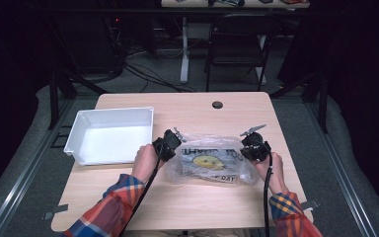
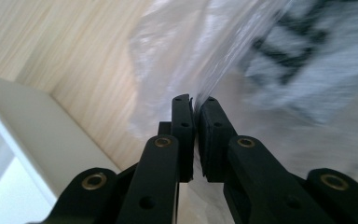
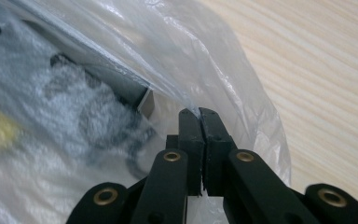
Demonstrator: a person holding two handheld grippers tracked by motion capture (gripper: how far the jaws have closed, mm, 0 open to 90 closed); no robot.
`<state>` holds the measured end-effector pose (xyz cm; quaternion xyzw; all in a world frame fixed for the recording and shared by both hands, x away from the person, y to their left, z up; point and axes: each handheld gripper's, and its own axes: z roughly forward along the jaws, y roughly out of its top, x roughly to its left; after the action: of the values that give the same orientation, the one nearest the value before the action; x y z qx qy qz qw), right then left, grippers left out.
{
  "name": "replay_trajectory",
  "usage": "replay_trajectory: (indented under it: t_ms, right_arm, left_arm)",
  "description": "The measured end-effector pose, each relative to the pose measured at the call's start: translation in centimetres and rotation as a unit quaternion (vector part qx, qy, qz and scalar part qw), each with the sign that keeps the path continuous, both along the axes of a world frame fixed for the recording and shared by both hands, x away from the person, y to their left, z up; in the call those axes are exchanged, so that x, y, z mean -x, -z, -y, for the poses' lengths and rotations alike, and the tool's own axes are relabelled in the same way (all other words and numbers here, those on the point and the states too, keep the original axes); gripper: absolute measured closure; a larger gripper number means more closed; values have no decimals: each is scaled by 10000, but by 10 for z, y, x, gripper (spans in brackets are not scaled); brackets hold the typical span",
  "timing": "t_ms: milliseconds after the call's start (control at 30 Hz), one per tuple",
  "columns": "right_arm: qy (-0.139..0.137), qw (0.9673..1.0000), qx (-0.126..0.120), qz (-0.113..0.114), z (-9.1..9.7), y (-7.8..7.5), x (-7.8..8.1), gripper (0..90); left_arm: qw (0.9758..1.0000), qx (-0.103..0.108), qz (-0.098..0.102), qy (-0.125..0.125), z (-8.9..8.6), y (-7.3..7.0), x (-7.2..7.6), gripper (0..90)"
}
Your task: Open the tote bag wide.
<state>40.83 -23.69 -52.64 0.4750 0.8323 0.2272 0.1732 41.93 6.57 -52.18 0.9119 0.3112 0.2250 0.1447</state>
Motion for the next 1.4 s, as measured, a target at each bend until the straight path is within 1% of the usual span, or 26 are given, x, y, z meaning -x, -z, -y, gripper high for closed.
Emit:
replay_trajectory:
  t_ms: [67, 100, 133, 167, 233, 267, 300, 333, 400, 467, 500, 533, 567, 600, 633, 667, 700, 733, 833, 900, 1033, 1133, 1233, 1267, 1333, 1400]
  right_arm:
    - [15, 10000, 25, 63, -3, 3, -3, 888]
    - [28, 9999, 96, 37, -6, 5, -4, 887]
    - [47, 9997, 241, -33, -8, 11, -7, 883]
    - [47, 9997, 241, -33, -8, 11, -7, 883]
    - [49, 9992, 382, -138, -8, 16, -8, 878]
    - [6, 9981, 479, -383, -5, 17, -8, 871]
    - [6, 9981, 479, -383, -5, 17, -8, 871]
    - [-4, 9980, 441, -453, -3, 17, -7, 862]
    - [-112, 9964, 392, -744, 1, 16, -4, 830]
    - [-143, 9963, 300, -796, 6, 13, 1, 766]
    - [-105, 9976, 89, -672, 12, 6, 5, 739]
    - [-105, 9976, 89, -672, 12, 6, 5, 739]
    - [-129, 9977, 55, -657, 14, 2, 7, 722]
    - [-113, 9983, 14, -573, 16, -2, 9, 715]
    - [-121, 9985, -48, -524, 16, -4, 10, 706]
    - [-157, 9988, -71, -463, 16, -9, 12, 686]
    - [-157, 9988, -71, -463, 16, -9, 12, 686]
    - [-162, 9989, -100, -425, 16, -10, 13, 673]
    - [-213, 9992, -157, -304, 16, -14, 14, 625]
    - [-209, 9994, -212, -195, 17, -19, 16, 590]
    - [-198, 9992, -333, 71, 18, -33, 22, 533]
    - [-263, 9983, -407, 318, 17, -46, 29, 510]
    - [-429, 9970, -430, 488, 11, -58, 37, 504]
    - [-544, 9965, -436, 467, 8, -60, 39, 503]
    - [-803, 9946, -540, 362, 0, -60, 42, 497]
    - [-1017, 9933, -460, 288, -9, -56, 44, 496]
  left_arm:
    - [9999, -27, -67, -70, -2, 8, -7, 866]
    - [9999, -39, -102, -87, -1, 12, -10, 866]
    - [9998, -93, -141, -87, -1, 17, -11, 865]
    - [9998, -77, -179, -46, -1, 21, -12, 865]
    - [9995, -102, -304, -2, 0, 26, -13, 861]
    - [9994, -87, -326, 25, 1, 27, -13, 846]
    - [9993, -64, -362, 72, 1, 27, -13, 846]
    - [9992, -29, -379, 90, 0, 26, -12, 830]
    - [9990, 63, -440, 90, -3, 23, -12, 753]
    - [9983, 285, -518, -8, -9, 17, -13, 657]
    - [9979, 365, -533, 1, -12, 14, -14, 600]
    - [9974, 459, -555, -14, -15, 9, -13, 600]
    - [9967, 568, -577, -21, -17, 5, -13, 583]
    - [9966, 644, -520, -33, -19, 2, -13, 557]
    - [9965, 628, -552, -21, -20, -1, -13, 534]
    - [9961, 715, -515, -42, -21, -4, -12, 506]
    - [9958, 775, -493, -42, -23, -6, -12, 506]
    - [9957, 770, -506, -41, -24, -9, -12, 480]
    - [9942, 983, -439, -40, -29, -18, -10, 416]
    - [9931, 1128, -327, -23, -32, -27, -8, 386]
    - [9896, 1420, -177, 114, -35, -47, 1, 351]
    - [9871, 1580, -20, 276, -31, -62, 10, 348]
    - [9850, 1632, 79, 547, -23, -73, 22, 353]
    - [9842, 1637, 107, 670, -18, -76, 26, 369]
    - [9811, 1685, 2, 955, -10, -77, 33, 391]
    - [9796, 1560, -103, 1264, 2, -72, 38, 428]
